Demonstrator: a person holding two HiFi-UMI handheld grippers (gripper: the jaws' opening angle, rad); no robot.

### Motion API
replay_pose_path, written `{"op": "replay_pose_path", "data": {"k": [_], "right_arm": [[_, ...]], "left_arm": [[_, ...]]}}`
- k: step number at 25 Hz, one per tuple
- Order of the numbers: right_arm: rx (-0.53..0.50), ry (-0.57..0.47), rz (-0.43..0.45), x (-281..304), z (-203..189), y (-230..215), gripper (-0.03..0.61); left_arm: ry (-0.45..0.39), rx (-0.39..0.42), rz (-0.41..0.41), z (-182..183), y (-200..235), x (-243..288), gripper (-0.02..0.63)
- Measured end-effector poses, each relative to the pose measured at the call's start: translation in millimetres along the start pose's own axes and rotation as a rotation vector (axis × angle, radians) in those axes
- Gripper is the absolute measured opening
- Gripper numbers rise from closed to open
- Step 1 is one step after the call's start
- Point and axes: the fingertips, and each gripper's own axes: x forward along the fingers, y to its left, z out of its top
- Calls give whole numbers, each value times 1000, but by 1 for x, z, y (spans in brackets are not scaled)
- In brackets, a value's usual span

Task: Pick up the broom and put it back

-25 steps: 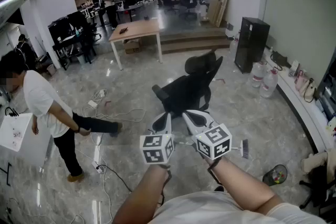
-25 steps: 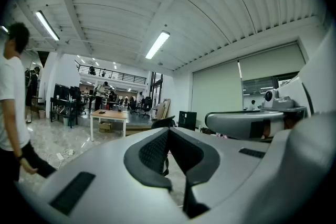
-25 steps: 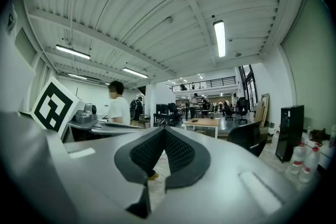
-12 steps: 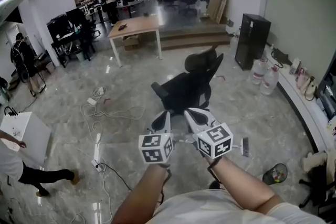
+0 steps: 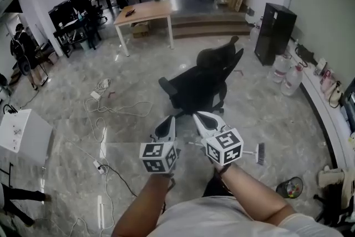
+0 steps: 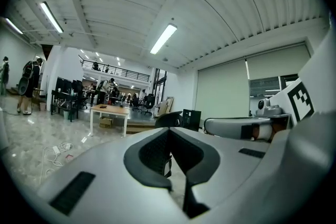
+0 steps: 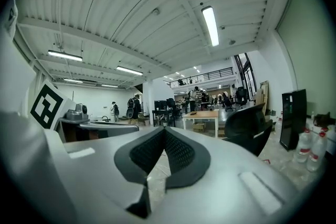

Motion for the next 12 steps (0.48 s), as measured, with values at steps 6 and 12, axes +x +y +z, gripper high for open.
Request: {"op": "replay_pose_path", "data": {"k": [6, 12], "right_arm": [[23, 60, 71, 79, -36, -99, -3], [37, 174, 194, 164, -86, -196, -3]], "left_arm": [[43, -27, 62, -30, 29, 119, 5], [98, -93, 141, -74, 66, 247, 5]]}}
